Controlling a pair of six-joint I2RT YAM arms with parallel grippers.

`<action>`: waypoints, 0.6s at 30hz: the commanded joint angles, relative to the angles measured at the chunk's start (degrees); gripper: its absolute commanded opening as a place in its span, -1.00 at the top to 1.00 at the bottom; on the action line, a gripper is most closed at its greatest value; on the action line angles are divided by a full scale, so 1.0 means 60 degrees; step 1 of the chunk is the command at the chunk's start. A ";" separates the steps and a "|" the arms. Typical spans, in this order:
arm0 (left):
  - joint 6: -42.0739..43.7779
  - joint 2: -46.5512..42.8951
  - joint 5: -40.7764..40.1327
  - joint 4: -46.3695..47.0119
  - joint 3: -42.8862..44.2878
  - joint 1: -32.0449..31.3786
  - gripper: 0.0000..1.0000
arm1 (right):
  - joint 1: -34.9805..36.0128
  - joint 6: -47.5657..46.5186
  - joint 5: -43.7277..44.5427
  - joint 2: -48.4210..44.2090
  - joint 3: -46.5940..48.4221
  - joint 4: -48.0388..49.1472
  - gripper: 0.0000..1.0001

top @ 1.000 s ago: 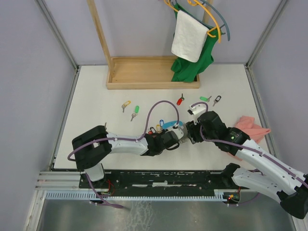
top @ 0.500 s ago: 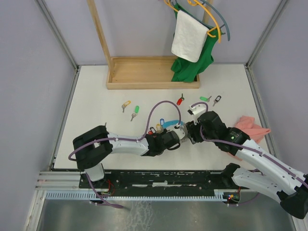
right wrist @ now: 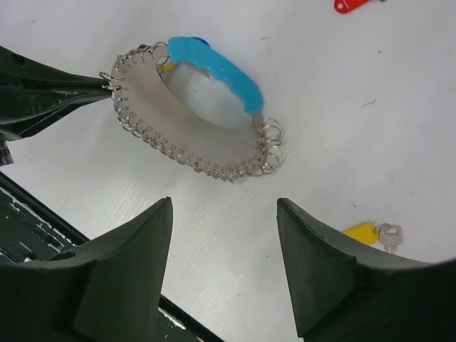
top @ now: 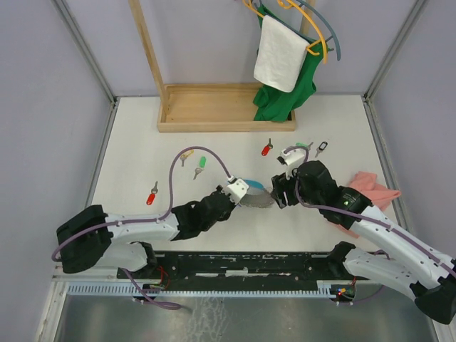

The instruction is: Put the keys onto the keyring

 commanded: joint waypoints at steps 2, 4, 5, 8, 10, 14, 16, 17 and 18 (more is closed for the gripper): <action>0.0056 -0.1629 0.0782 0.3582 -0.1670 0.0707 0.95 | 0.0007 -0.0637 -0.0736 -0.0034 0.0215 0.1541 -0.38; -0.0077 -0.2087 0.1291 0.4578 -0.2232 0.1112 0.95 | 0.0009 -0.1288 -0.1270 0.0011 0.0048 0.2067 -0.39; -0.0189 -0.2255 0.1610 0.4897 -0.2428 0.1362 0.95 | 0.0008 -0.1445 -0.1461 0.0033 0.0012 0.2268 -0.41; -0.0323 -0.2622 0.2550 0.5993 -0.2929 0.2094 0.95 | 0.0011 -0.1879 -0.1944 0.0138 -0.0171 0.2992 -0.42; -0.0313 -0.2693 0.3211 0.6762 -0.3218 0.2444 0.94 | 0.0007 -0.2178 -0.2200 0.0286 -0.0281 0.3547 -0.40; -0.0181 -0.2482 0.4415 0.8004 -0.3579 0.2888 0.95 | 0.0007 -0.3030 -0.2966 0.0748 -0.0306 0.4076 -0.41; 0.0029 -0.2364 0.4836 0.8416 -0.3678 0.2973 0.95 | 0.0008 -0.3583 -0.3514 0.1058 -0.0313 0.4373 -0.41; 0.0123 -0.2328 0.5048 0.8617 -0.3722 0.2997 0.95 | 0.0017 -0.3820 -0.3798 0.1202 -0.0334 0.4512 -0.40; 0.0224 -0.2289 0.5258 0.8791 -0.3773 0.3019 0.95 | 0.0008 -0.4056 -0.4003 0.1320 -0.0327 0.4597 -0.40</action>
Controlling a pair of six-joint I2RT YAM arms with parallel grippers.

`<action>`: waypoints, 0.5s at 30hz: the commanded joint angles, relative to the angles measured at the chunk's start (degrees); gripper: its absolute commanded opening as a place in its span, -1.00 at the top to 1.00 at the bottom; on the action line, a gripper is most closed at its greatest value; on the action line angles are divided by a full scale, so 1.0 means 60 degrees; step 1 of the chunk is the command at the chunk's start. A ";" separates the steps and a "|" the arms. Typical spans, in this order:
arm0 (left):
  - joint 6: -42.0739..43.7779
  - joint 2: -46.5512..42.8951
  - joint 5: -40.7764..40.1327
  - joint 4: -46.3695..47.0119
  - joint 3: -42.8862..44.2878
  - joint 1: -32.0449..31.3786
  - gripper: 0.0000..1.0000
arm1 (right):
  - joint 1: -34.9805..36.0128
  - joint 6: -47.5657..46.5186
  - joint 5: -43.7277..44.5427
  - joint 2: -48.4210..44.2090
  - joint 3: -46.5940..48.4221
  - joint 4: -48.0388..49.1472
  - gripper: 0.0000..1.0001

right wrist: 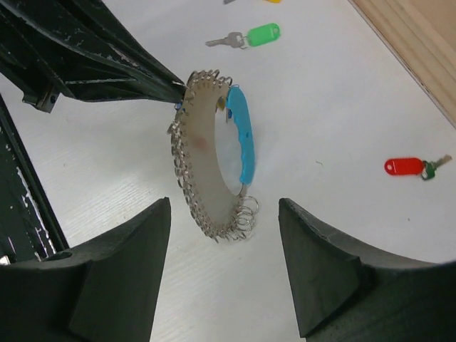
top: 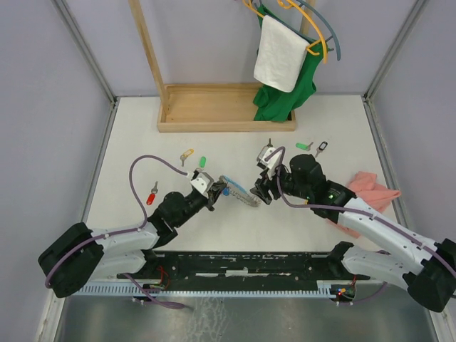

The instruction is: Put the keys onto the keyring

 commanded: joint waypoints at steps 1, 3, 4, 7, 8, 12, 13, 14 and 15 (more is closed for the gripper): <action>0.0381 0.0104 0.1635 0.2471 -0.0148 0.0147 0.95 | 0.0007 -0.1507 -0.1471 0.0498 -0.0005 0.1282 -0.40; 0.0738 0.0112 0.2201 0.2715 -0.0217 0.0146 0.95 | -0.0006 -0.2050 -0.1909 0.0751 0.0015 0.1336 -0.40; 0.0917 0.0112 0.2492 0.2779 -0.0221 0.0146 0.95 | -0.0015 -0.2372 -0.2165 0.0907 0.0059 0.1275 -0.40; 0.1336 0.0105 0.3191 0.2831 -0.0208 0.0147 0.94 | -0.0047 -0.3158 -0.2680 0.1289 0.0263 0.1090 -0.38; 0.1500 0.0109 0.3337 0.2835 -0.0207 0.0146 0.95 | -0.0069 -0.3358 -0.2840 0.1364 0.0290 0.1085 -0.37; 0.1873 0.0186 0.3665 0.2940 -0.0219 0.0157 0.95 | -0.0252 -0.3795 -0.3555 0.1548 0.0239 0.1511 -0.31; 0.1944 0.0216 0.3733 0.2990 -0.0232 0.0147 0.95 | -0.0300 -0.3903 -0.3691 0.1613 0.0272 0.1536 -0.30; 0.2004 0.0258 0.3797 0.3053 -0.0243 0.0148 0.95 | -0.0331 -0.3969 -0.3761 0.1654 0.0309 0.1534 -0.29; 0.2052 0.0302 0.3856 0.3099 -0.0250 0.0148 0.95 | -0.0354 -0.4100 -0.3851 0.1690 0.0352 0.1479 -0.28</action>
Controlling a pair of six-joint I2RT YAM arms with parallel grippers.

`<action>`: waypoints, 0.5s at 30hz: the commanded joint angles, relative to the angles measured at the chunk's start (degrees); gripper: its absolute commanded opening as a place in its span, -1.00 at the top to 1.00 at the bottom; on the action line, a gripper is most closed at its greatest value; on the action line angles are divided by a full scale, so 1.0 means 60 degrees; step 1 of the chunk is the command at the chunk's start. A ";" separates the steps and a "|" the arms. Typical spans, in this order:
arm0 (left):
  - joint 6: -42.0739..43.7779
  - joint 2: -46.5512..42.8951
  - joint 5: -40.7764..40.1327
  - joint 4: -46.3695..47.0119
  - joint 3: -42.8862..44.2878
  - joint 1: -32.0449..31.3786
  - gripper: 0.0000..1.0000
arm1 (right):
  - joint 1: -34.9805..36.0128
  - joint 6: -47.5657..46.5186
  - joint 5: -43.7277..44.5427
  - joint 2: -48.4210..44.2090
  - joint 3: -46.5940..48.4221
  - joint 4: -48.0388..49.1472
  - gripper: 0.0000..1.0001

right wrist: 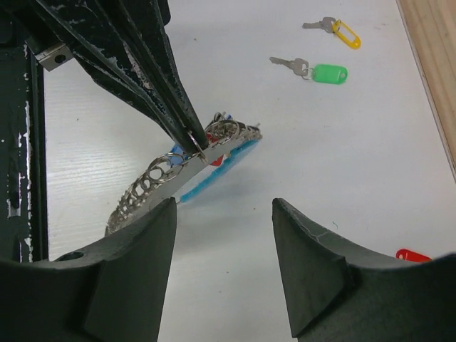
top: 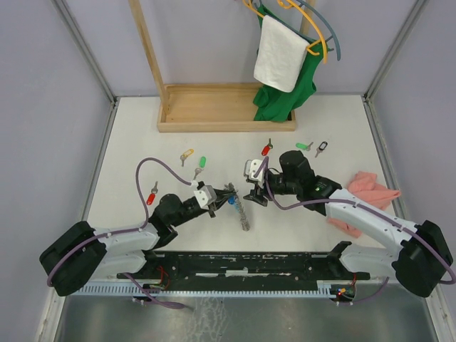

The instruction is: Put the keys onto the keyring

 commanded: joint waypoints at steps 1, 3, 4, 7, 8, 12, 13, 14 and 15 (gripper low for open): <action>0.0855 0.0118 0.0707 0.1367 0.0022 0.0023 0.95 | -0.0178 -0.1032 -0.1113 0.0099 0.0407 0.0462 -0.26; 0.0890 0.0182 0.0743 0.1413 0.0008 0.0031 0.95 | -0.0265 -0.1464 -0.1484 0.0117 0.0472 0.0261 -0.18; 0.0900 0.0186 0.0744 0.1449 -0.0004 0.0023 0.95 | -0.0288 -0.1575 -0.1675 0.0152 0.0514 0.0167 -0.15; 0.0924 0.0197 0.0820 0.1489 0.0000 0.0023 0.95 | -0.0323 -0.1770 -0.2171 0.0227 0.0657 -0.0038 -0.02; 0.0924 0.0180 0.0862 0.1493 0.0007 0.0022 0.95 | -0.0328 -0.1917 -0.2306 0.0281 0.0734 -0.0181 0.04; 0.0962 0.0068 0.1026 0.1489 0.0008 0.0022 0.95 | -0.0323 -0.2019 -0.2425 0.0480 0.0925 -0.0293 0.12; 0.0967 0.0045 0.1047 0.1473 0.0006 0.0026 0.95 | -0.0322 -0.2014 -0.2467 0.0508 0.0947 -0.0261 0.14; 0.0981 0.0036 0.1051 0.1472 0.0018 0.0026 0.95 | -0.0330 -0.2004 -0.2521 0.0558 0.0983 -0.0240 0.16; 0.0997 0.0032 0.1072 0.1463 0.0018 0.0023 0.95 | -0.0331 -0.2003 -0.2596 0.0611 0.1019 -0.0265 0.19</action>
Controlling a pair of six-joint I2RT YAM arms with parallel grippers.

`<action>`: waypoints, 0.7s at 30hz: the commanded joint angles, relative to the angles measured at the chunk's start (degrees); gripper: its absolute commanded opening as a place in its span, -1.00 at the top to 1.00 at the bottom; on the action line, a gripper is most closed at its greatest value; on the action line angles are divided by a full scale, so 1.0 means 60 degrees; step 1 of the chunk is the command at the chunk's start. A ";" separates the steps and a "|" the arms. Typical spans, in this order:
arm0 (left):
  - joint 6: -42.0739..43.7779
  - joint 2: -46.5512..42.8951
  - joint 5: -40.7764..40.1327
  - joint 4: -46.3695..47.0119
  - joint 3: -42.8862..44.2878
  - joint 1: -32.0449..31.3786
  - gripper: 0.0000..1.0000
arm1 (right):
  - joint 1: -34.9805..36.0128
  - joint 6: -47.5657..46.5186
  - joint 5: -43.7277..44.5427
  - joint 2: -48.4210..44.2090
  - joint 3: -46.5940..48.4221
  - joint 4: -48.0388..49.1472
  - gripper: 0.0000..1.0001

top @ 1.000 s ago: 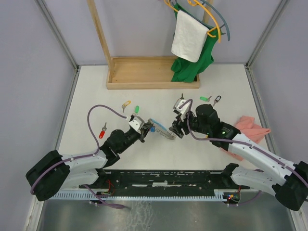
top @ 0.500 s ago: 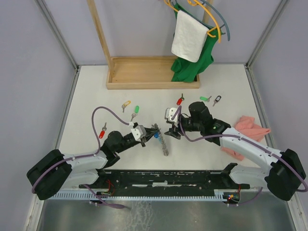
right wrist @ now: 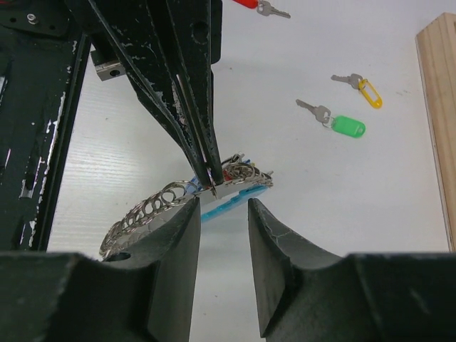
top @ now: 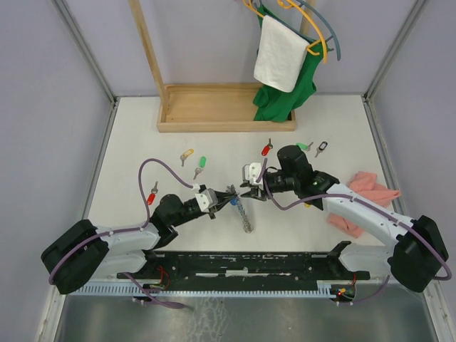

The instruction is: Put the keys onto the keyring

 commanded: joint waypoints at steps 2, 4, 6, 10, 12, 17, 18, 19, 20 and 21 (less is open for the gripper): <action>0.0467 -0.0215 0.0344 0.1112 0.0105 0.0022 0.95 | -0.0037 -0.0261 -0.0788 0.0260 0.0623 -0.0044 0.24; 0.0452 -0.0203 0.0392 0.1115 0.0131 0.0026 0.95 | -0.0041 -0.0280 -0.0865 0.0330 0.0693 -0.0128 0.27; 0.0433 -0.0172 0.0459 0.1109 0.0168 0.0024 0.95 | -0.0038 -0.0291 -0.0883 0.0376 0.0684 -0.0145 0.29; 0.0418 -0.0155 0.0582 0.1102 0.0207 0.0023 0.95 | -0.0037 -0.0292 -0.0937 0.0501 0.0691 -0.0162 0.39; 0.0397 -0.0164 0.0604 0.1073 0.0223 0.0022 0.95 | -0.0032 -0.0292 -0.1002 0.0583 0.0736 -0.0198 0.46; 0.0416 -0.0179 0.0683 0.1043 0.0230 0.0023 0.95 | -0.0038 -0.0340 -0.1184 0.0724 0.0889 -0.0375 0.68; 0.0421 -0.0185 0.0698 0.1022 0.0244 0.0022 0.95 | -0.0042 -0.0360 -0.1201 0.0736 0.0919 -0.0433 0.74; 0.0450 -0.0183 0.0707 0.0944 0.0262 0.0022 0.95 | -0.0043 -0.0388 -0.1198 0.0736 0.0983 -0.0537 0.82; 0.0508 -0.0197 0.0697 0.0806 0.0287 0.0019 0.95 | -0.0041 -0.0441 -0.1170 0.0730 0.1068 -0.0699 0.89; 0.0580 -0.0233 0.0690 0.0606 0.0313 0.0022 0.95 | -0.0042 -0.0519 -0.1110 0.0706 0.1163 -0.0884 0.97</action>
